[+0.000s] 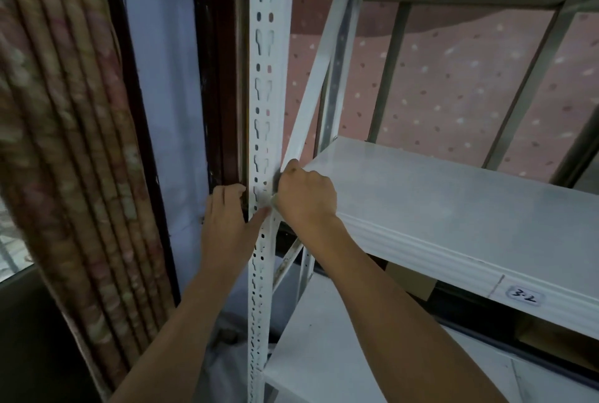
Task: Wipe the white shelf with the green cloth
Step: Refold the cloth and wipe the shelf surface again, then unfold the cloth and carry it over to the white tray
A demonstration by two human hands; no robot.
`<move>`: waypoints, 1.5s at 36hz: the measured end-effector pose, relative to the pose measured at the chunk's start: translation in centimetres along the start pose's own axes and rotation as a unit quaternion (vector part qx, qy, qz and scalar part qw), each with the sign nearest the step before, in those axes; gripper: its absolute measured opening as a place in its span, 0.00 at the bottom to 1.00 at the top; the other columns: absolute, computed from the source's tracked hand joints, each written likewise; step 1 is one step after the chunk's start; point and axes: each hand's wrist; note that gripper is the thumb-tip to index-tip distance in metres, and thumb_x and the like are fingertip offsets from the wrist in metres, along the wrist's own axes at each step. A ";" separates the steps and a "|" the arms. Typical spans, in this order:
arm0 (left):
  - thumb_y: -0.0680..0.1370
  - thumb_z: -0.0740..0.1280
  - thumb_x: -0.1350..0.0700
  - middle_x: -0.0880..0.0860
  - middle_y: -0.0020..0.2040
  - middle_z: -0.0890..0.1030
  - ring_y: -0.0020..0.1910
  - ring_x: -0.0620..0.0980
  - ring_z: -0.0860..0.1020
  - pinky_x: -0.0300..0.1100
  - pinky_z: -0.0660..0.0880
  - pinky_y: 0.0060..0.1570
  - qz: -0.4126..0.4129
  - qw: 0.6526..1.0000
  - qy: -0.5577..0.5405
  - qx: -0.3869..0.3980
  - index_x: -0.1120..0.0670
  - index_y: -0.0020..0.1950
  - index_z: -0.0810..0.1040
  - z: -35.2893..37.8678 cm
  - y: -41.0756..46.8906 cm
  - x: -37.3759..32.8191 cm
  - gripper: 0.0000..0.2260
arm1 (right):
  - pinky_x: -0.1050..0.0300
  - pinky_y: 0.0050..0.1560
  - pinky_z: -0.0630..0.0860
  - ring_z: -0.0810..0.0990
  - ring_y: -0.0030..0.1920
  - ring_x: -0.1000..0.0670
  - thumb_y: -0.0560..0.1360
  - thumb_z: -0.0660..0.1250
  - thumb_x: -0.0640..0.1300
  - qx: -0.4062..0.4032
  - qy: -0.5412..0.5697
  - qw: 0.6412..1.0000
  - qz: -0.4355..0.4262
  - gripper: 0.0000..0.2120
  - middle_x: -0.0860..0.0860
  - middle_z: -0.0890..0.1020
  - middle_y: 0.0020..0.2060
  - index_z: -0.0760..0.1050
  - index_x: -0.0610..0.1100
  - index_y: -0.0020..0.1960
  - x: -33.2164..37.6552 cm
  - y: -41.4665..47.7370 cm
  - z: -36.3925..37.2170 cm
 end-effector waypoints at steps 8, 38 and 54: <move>0.77 0.75 0.53 0.47 0.56 0.74 0.44 0.42 0.75 0.37 0.70 0.40 -0.021 0.997 -0.069 0.040 0.51 0.59 0.73 -0.6 0.4 -0.7 0.15 | 0.55 0.33 0.65 0.77 0.33 0.44 0.74 0.63 0.38 -0.006 -0.016 1.000 -0.005 0.09 0.45 0.82 0.39 0.71 0.39 0.54 0.8 -0.1 0.1; 0.77 0.75 0.61 0.50 0.41 0.84 0.43 0.47 0.83 0.40 0.81 0.43 0.052 0.856 -0.415 0.303 0.53 0.47 0.82 2.2 -8.3 -19.7 0.05 | 0.57 0.46 0.76 0.81 0.44 0.53 0.82 0.63 0.46 -0.012 0.445 0.889 0.106 0.08 0.54 0.83 0.41 0.79 0.45 0.49 -17.1 -18.2 -13.0; 0.77 0.74 0.59 0.55 0.35 0.78 0.33 0.45 0.76 0.32 0.72 0.30 -0.018 0.819 -0.443 0.365 0.64 0.43 0.80 4.6 -24.1 -39.2 0.09 | 0.43 0.52 0.79 0.80 0.49 0.43 0.74 0.74 0.46 -0.019 0.433 0.872 0.227 0.10 0.47 0.83 0.46 0.79 0.50 0.54 -32.0 -37.6 -24.6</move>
Point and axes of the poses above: each hand's wrist, its own y-axis towards the middle knuckle, its own z-axis out of the palm, x = y × z
